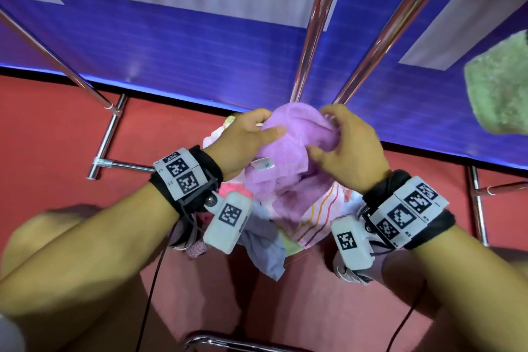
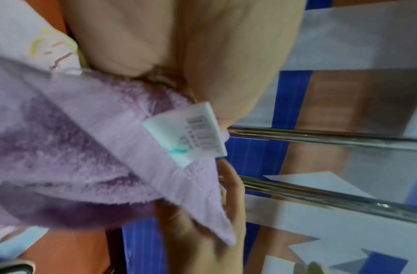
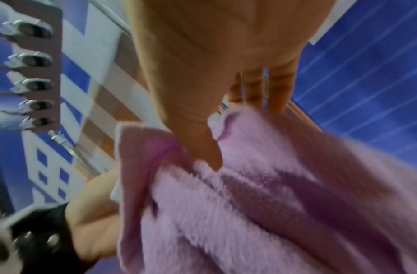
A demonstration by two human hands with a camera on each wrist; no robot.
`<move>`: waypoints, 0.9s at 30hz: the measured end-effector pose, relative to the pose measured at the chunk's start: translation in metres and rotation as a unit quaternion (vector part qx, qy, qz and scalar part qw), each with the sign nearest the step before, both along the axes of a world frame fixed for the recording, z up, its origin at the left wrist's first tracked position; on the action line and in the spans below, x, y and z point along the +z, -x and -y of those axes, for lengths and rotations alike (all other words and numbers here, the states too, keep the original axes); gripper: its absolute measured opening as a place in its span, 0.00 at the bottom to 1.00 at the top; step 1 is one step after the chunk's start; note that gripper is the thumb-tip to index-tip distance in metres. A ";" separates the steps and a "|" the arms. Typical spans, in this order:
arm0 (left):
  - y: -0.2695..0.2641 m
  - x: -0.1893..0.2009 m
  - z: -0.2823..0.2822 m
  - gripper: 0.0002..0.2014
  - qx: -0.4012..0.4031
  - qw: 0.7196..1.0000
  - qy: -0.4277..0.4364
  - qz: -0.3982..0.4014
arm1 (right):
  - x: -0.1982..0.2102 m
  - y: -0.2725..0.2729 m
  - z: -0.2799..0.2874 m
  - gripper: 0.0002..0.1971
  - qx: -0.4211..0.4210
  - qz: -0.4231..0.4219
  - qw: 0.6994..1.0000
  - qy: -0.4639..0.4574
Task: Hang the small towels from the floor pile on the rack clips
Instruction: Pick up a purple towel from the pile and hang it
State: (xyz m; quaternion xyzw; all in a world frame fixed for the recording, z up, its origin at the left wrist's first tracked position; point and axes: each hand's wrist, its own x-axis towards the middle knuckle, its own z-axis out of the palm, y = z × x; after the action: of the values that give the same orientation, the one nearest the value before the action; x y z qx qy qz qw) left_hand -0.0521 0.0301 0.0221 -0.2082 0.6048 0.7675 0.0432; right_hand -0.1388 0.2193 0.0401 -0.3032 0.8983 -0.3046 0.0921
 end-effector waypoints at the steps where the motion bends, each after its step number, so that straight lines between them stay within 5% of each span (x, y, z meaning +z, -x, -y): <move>1: 0.001 0.001 -0.002 0.15 0.002 1.000 -0.018 0.015 | -0.004 -0.003 -0.001 0.37 0.056 0.006 0.998 0.015; 4: 0.002 0.001 -0.008 0.16 -0.004 0.998 -0.063 0.016 | -0.013 -0.015 0.002 0.48 0.172 -0.043 0.984 0.029; 7: 0.004 0.005 -0.011 0.07 -0.035 0.997 -0.072 0.011 | -0.011 -0.022 0.004 0.24 0.223 -0.089 0.967 0.087; 9: 0.006 0.007 -0.012 0.05 -0.039 0.997 -0.062 0.026 | -0.007 -0.021 0.002 0.19 0.232 -0.093 0.960 0.126; 13: 0.006 0.008 -0.012 0.09 -0.076 0.997 0.032 0.007 | 0.004 -0.015 -0.002 0.09 0.099 -0.034 0.985 0.134; 18: -0.002 0.006 -0.013 0.17 -0.197 0.980 0.034 0.021 | 0.013 -0.005 -0.006 0.09 -0.003 -0.030 0.987 0.159; 21: 0.000 -0.004 -0.010 0.12 -0.196 0.963 0.183 0.030 | 0.012 -0.002 -0.008 0.14 -0.031 -0.033 0.987 0.154; 27: -0.003 -0.017 0.013 0.11 -0.171 0.945 0.273 0.055 | -0.002 0.012 -0.017 0.14 -0.102 -0.062 0.986 0.120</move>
State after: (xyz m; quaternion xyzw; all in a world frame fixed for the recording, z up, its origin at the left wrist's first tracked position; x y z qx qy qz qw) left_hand -0.0495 0.0171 0.0048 -0.1473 0.8142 0.5414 0.1489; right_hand -0.1507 0.2367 0.0386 -0.2371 0.8852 -0.3990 -0.0322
